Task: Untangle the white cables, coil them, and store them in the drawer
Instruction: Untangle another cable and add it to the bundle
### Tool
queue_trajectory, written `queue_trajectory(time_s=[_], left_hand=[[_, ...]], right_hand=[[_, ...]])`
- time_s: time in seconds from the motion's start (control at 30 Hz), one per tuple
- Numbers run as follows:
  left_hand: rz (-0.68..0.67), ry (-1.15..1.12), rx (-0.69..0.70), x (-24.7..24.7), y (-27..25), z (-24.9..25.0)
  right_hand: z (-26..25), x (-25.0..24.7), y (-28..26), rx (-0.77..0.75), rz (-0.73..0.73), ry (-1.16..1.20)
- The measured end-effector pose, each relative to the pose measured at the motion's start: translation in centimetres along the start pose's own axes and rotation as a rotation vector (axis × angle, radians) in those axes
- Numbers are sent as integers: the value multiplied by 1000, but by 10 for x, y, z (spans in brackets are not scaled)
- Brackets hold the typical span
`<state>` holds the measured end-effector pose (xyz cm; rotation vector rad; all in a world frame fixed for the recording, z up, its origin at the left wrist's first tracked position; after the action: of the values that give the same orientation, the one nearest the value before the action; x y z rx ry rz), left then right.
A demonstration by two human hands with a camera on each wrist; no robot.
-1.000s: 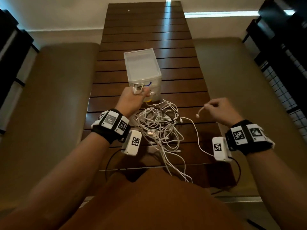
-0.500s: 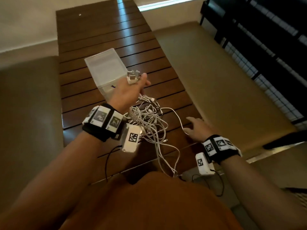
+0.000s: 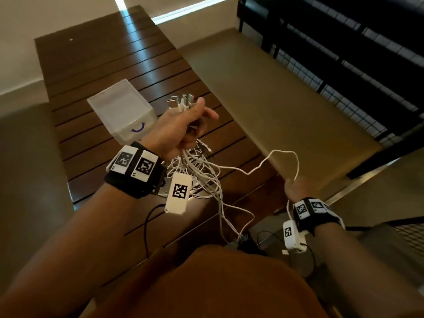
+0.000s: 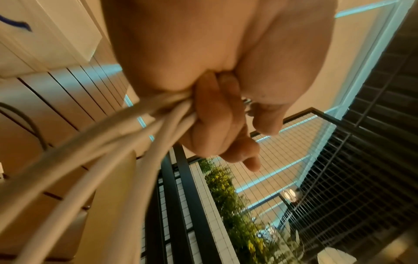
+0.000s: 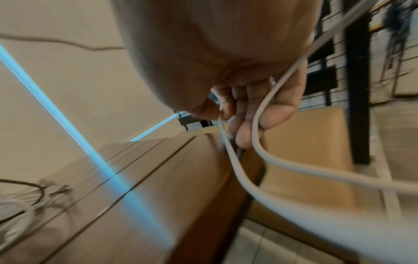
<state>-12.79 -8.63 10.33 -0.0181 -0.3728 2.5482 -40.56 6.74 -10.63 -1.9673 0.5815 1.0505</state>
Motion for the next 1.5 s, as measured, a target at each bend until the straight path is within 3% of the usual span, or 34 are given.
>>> queue_trajectory(time_s=[0.17,0.27,0.37,0.43,0.5,0.57,0.63,0.77,0.87,1.0,1.1,1.3,1.4,1.5], left_hand=[[-98,104,-32,36,7,-9],[-196,210,-11,65,9,-18],[-334,298,-7,95,7,-23],[-414,304,-11,112,6,-25],[-435,330,29,126,7,-26],[-449,330,62,138,8,-27],[-456,317,60,149,10,-28],[-437,313,103,165,9,-23],[-423,290,135,170,14,-18],[-503,241,58,177,17,-29],[-516,323,86,188,15,-36],[-432,453,175,199,24,-30],[-404,309,164,200,29,-28],[-409,139,115,201,34,-27]], right_hand=[[36,-6,-8,-39,-239,-133],[54,-15,-10,-63,-388,-18],[69,-30,-2,-90,-336,18],[57,-39,-2,-122,-223,167],[23,-51,-18,-231,-208,435],[-15,-56,-45,-394,-318,528],[-42,-58,-72,-519,-447,475],[-74,-44,-115,-614,-709,518],[-62,-16,-101,-622,-652,421],[-11,-1,-60,-418,-441,345],[15,-7,-31,-311,-315,186],[17,-31,-16,-344,-119,34],[41,-31,-3,-211,-93,-50],[73,-27,-3,-75,-166,-148]])
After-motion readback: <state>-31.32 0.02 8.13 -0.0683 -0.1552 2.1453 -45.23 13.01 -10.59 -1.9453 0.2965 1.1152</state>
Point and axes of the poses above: each hand's wrist, its own y-axis towards the middle knuckle, its own x-axis out of the palm, z = x × y, the point moved 6 cm from there along y, towards the middle knuckle, and after that the axes turned 4 degrees about z, right-handed, at the moved point
